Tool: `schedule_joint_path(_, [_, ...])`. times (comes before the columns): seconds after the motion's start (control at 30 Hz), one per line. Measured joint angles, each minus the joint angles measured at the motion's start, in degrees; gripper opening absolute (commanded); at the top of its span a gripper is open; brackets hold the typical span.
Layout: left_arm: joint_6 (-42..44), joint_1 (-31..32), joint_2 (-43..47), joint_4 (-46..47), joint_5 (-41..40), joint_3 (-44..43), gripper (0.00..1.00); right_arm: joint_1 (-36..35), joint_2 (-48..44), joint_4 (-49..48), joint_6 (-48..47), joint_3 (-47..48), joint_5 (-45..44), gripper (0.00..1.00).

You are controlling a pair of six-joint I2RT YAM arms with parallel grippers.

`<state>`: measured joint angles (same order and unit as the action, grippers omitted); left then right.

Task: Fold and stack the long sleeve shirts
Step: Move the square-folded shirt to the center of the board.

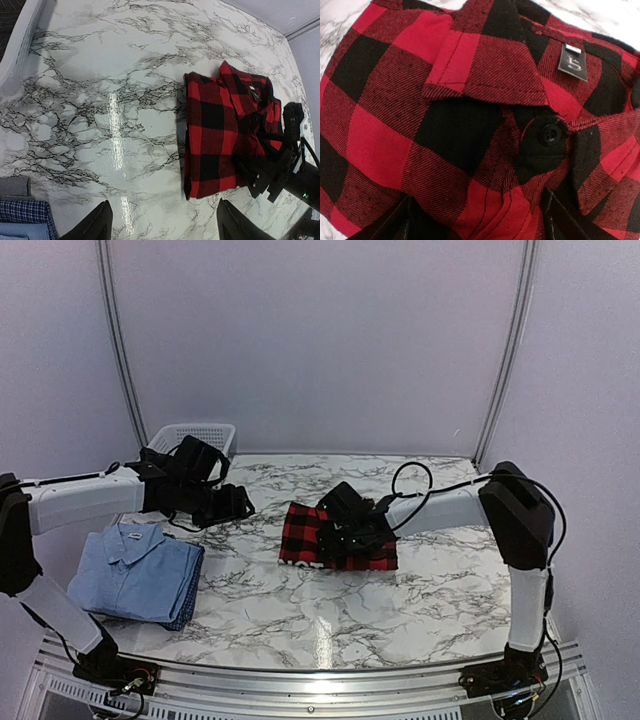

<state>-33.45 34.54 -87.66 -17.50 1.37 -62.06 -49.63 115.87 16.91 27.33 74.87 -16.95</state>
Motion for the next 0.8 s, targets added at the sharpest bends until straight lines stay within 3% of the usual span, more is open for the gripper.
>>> schedule_joint_path(0.53, [-3.3,0.7,4.7,-2.5,-1.1,8.2,0.76,14.7,17.1,-2.7,-18.6,24.0,7.6,0.85])
schedule_joint_path(0.8, [-7.1,8.0,4.3,-12.2,-13.2,7.3,0.76,16.9,21.5,-3.0,-26.5,31.1,11.5,0.87])
